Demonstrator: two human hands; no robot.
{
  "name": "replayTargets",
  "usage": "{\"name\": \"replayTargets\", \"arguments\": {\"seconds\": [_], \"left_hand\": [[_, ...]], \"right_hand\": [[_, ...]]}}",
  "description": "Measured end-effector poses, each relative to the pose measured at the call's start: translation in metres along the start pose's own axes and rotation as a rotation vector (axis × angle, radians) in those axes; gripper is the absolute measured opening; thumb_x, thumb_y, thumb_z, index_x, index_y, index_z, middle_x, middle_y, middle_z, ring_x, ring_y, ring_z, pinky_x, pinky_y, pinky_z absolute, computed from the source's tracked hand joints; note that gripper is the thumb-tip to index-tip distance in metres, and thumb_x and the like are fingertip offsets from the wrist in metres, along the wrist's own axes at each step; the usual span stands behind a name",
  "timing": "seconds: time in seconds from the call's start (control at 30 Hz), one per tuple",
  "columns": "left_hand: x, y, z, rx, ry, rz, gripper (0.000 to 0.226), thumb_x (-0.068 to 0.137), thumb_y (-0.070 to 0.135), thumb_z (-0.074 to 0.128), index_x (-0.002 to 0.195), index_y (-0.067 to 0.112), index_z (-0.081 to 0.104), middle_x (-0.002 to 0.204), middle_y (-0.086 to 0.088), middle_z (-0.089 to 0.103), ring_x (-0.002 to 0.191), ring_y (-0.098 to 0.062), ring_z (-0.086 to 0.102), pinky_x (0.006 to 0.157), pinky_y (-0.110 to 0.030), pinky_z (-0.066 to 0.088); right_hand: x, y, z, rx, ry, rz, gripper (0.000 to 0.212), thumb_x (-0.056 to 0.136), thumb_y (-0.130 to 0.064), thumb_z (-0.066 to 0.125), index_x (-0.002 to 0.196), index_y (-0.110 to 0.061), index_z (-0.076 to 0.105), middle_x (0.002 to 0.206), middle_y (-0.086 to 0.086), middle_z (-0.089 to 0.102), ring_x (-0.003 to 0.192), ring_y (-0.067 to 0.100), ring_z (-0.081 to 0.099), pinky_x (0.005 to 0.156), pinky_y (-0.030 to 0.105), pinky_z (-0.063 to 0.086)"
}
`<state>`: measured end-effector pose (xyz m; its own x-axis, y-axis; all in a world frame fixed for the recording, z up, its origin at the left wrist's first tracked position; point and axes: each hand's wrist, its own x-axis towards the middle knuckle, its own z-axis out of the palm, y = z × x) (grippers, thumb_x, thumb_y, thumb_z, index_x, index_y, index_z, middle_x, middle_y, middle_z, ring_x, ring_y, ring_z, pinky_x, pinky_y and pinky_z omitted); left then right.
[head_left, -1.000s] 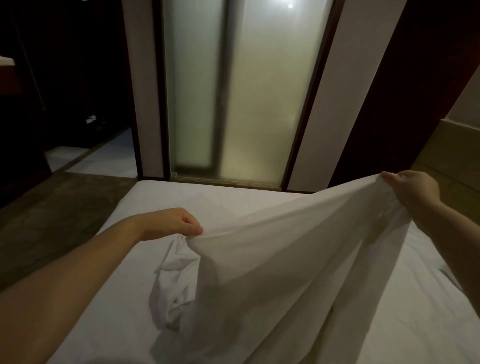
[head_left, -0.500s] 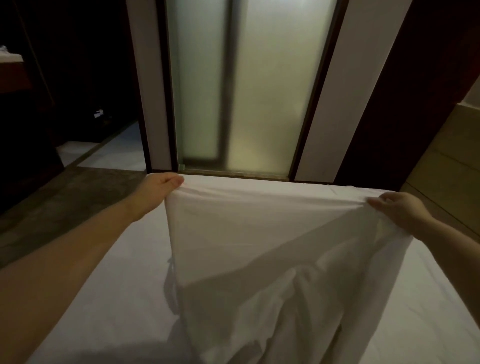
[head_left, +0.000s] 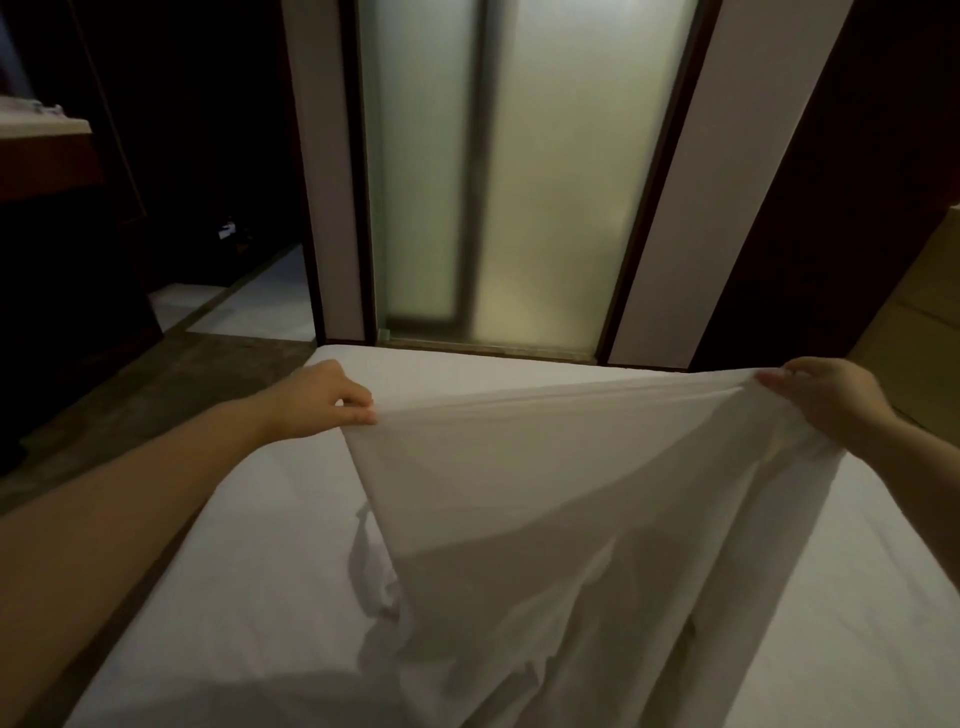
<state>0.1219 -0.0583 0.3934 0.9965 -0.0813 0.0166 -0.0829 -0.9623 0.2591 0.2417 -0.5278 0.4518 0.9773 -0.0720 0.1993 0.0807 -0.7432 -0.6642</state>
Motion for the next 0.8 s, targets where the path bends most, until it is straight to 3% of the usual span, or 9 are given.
{"name": "replayTargets", "arguments": {"seconds": [0.1, 0.2, 0.4, 0.47, 0.63, 0.8], "left_hand": [[0.002, -0.01, -0.003, 0.043, 0.2, -0.055, 0.018, 0.09, 0.038, 0.057, 0.073, 0.033, 0.062, 0.07, 0.019, 0.056, 0.075, -0.007, 0.047, 0.066, -0.022, 0.033], [0.004, -0.019, 0.001, 0.044, 0.265, -0.154, 0.02, 0.09, 0.034, 0.058, 0.086, 0.02, 0.072, 0.08, 0.006, 0.065, 0.078, -0.011, 0.054, 0.066, -0.023, 0.038], [0.011, -0.038, 0.001, -0.236, 0.409, -0.4, 0.02, 0.091, 0.027, 0.059, 0.098, 0.014, 0.072, 0.097, -0.005, 0.068, 0.09, -0.019, 0.058, 0.077, -0.03, 0.042], [0.014, -0.047, 0.002, -0.195, 0.399, -0.467, 0.02, 0.091, 0.026, 0.058, 0.098, 0.013, 0.07, 0.096, -0.005, 0.067, 0.088, -0.018, 0.058, 0.077, -0.03, 0.043], [0.014, -0.067, 0.008, 0.114, 0.329, -0.475, 0.028, 0.097, 0.035, 0.045, 0.086, 0.023, 0.067, 0.075, 0.003, 0.057, 0.075, -0.017, 0.056, 0.073, -0.032, 0.047], [0.019, -0.085, 0.014, 0.174, 0.201, -0.581, 0.025, 0.096, 0.03, 0.045, 0.085, 0.022, 0.065, 0.084, 0.0, 0.062, 0.078, -0.018, 0.058, 0.076, -0.032, 0.05]], "right_hand": [[0.002, -0.005, -0.002, -0.013, -0.04, -0.05, 0.021, 0.089, -0.031, 0.062, 0.091, -0.01, 0.066, 0.094, 0.014, 0.058, 0.084, 0.031, 0.053, 0.076, 0.037, 0.042], [0.0, -0.01, -0.001, -0.023, -0.086, -0.089, 0.018, 0.09, -0.028, 0.061, 0.088, -0.011, 0.065, 0.091, 0.013, 0.058, 0.082, 0.03, 0.053, 0.076, 0.036, 0.041], [-0.002, -0.024, 0.001, 0.01, -0.131, -0.158, 0.024, 0.087, -0.028, 0.064, 0.082, -0.005, 0.066, 0.082, 0.011, 0.058, 0.078, 0.028, 0.054, 0.073, 0.032, 0.039], [0.001, -0.034, 0.004, -0.013, -0.16, -0.191, 0.032, 0.086, -0.03, 0.065, 0.087, 0.002, 0.068, 0.087, 0.016, 0.061, 0.077, 0.025, 0.055, 0.073, 0.032, 0.041], [0.006, -0.05, 0.008, -0.098, -0.218, -0.228, 0.033, 0.086, -0.037, 0.064, 0.091, -0.005, 0.071, 0.09, 0.01, 0.064, 0.083, 0.025, 0.059, 0.075, 0.032, 0.044], [0.002, -0.079, 0.017, -0.06, -0.217, -0.347, 0.026, 0.088, -0.028, 0.063, 0.105, -0.008, 0.068, 0.101, 0.002, 0.059, 0.095, 0.019, 0.054, 0.085, 0.031, 0.041]]}}
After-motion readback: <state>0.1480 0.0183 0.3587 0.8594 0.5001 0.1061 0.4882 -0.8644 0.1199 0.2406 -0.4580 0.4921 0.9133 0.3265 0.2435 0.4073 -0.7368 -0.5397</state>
